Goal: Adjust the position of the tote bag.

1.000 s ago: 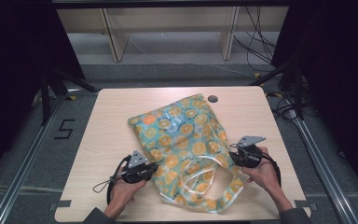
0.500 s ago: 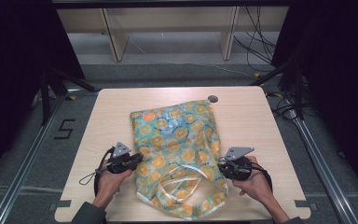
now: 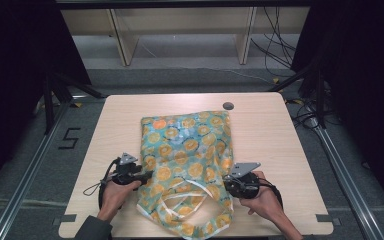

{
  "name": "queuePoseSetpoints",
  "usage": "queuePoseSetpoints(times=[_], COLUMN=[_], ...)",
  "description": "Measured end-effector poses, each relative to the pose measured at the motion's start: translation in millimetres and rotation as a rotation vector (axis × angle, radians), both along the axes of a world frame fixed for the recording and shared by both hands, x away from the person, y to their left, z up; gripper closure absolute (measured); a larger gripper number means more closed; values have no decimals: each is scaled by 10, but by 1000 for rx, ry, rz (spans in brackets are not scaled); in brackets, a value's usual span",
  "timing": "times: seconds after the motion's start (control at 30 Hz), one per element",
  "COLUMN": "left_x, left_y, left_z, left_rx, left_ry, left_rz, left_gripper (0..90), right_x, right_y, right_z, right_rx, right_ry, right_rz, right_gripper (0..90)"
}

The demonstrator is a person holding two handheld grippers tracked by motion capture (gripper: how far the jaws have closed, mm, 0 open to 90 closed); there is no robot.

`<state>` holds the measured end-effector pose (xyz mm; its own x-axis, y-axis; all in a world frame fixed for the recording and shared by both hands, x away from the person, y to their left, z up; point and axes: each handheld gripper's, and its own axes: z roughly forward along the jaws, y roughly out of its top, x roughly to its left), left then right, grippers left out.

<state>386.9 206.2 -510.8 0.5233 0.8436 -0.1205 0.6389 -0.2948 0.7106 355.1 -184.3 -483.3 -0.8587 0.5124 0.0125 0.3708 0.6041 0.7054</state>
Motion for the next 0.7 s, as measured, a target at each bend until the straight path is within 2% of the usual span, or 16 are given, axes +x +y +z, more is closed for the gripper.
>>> queuePoseSetpoints(times=[0.03, 0.07, 0.1, 0.17, 0.2, 0.23, 0.27, 0.33, 0.37, 0.4, 0.43, 0.47, 0.5, 0.57, 0.67, 0.7], left_x=[0, -2, -4, -8, -16, -8, 4, 29, 41, 51, 51, 84, 84, 92, 29, -32], left_y=[0, 6, 7, -15, -8, 2, 31, 109, 160, 186, 186, 245, 245, 250, 222, 202], left_z=[0, 8, 21, 19, 42, 92, 129, 177, 196, 200, 200, 184, 184, 155, 209, 263], left_rx=[0, -18, -20, -44, -27, 7, 14, 11, 25, 6, 6, 7, 7, -33, -9, -2], left_ry=[0, -17, -20, -40, -54, -88, -94, -111, -121, -126, -126, -131, -131, -97, -113, -124], left_rz=[0, -13, -17, -3, -8, -19, -15, 9, 21, 51, 51, 79, 79, 79, 98, 98], left_gripper=[649, 734, 773, 847, 847, 880, 882, 889, 890, 890, 890, 887, 875, 744, 521, 521], right_x=[0, -3, 2, 4, 5, 8, 7, 13, 14, 13, 13, 26, 26, 58, 73, 75], right_y=[0, -8, -18, -28, -30, -43, -48, -57, -57, -46, -46, -8, -8, 92, 117, 113], right_z=[0, 8, 19, 33, 38, 56, 67, 80, 86, 87, 87, 95, 95, 95, 97, 98], right_rx=[0, 4, 0, -6, 0, 4, 14, 23, 25, 31, 31, 39, 39, 35, 32, 31], right_ry=[0, 14, 4, 11, 10, 3, 5, 1, 6, 11, 11, 1, 1, -14, -22, -10], right_rz=[0, -13, -11, -12, -13, -17, -20, -23, -24, -24, -24, -21, -21, 7, -1, -4], right_gripper=[894, 894, 893, 891, 890, 890, 890, 885, 884, 884, 884, 884, 884, 883, 883, 883])
